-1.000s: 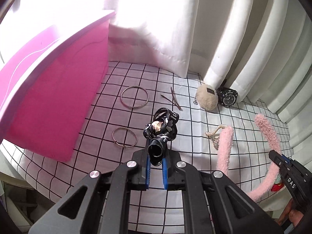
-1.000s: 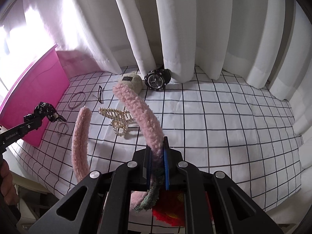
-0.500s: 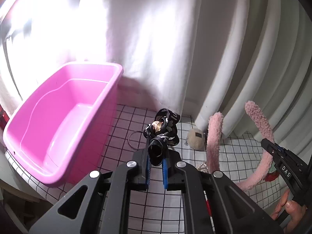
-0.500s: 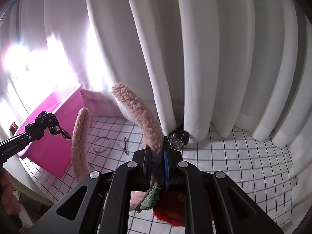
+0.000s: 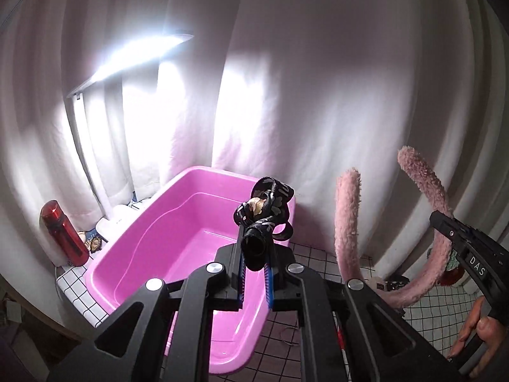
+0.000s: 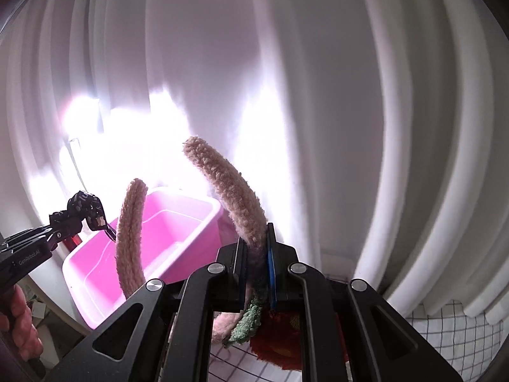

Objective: Organize jewelry
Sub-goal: 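Lift and carry the keychain and headband over the pink tub with both tools, then open both tools to drop the keychain and headband into the tub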

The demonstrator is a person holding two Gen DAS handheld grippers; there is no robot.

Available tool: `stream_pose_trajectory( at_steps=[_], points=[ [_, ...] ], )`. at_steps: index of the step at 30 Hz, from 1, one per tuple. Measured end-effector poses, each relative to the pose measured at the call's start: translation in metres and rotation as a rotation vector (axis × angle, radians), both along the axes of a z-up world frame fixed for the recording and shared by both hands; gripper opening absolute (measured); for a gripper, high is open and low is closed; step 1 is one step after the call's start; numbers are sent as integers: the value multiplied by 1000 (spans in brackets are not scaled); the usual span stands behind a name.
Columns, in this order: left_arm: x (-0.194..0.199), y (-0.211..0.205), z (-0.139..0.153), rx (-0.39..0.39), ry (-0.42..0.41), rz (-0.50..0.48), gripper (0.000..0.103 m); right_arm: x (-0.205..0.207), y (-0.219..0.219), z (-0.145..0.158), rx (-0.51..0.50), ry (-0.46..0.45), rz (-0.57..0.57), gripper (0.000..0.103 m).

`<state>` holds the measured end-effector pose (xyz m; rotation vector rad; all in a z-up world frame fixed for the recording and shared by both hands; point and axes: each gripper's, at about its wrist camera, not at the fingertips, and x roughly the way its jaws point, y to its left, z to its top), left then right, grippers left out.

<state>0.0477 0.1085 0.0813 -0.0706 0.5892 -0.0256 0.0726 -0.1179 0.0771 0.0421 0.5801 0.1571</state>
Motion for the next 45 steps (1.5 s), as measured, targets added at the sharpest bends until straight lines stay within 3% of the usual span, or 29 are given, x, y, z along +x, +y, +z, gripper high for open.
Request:
stream_pose_trajectory(
  at_steps=[7, 17, 26, 36, 38, 39, 40, 42, 45],
  points=[
    [18, 59, -11, -1, 26, 100, 9, 47, 75, 12, -22, -9, 117, 10],
    [42, 99, -65, -22, 152, 155, 9, 111, 158, -24, -101, 131, 193, 10],
    [62, 110, -110, -32, 282, 176, 9, 138, 191, -67, -186, 275, 201, 10],
    [73, 119, -126, -44, 345, 203, 10, 142, 199, -84, -244, 319, 182, 10],
    [75, 121, -127, -43, 356, 213, 14, 144, 200, -85, -252, 324, 175, 12],
    [76, 122, -128, -40, 361, 218, 20, 145, 200, -86, -252, 328, 178, 19],
    [76, 122, -128, -34, 364, 226, 29, 146, 201, -86, -256, 336, 176, 34],
    [75, 123, -126, -20, 358, 240, 43, 145, 202, -84, -259, 318, 169, 54],
    [72, 124, -123, -5, 339, 258, 68, 145, 204, -79, -265, 296, 166, 55]
  ],
)
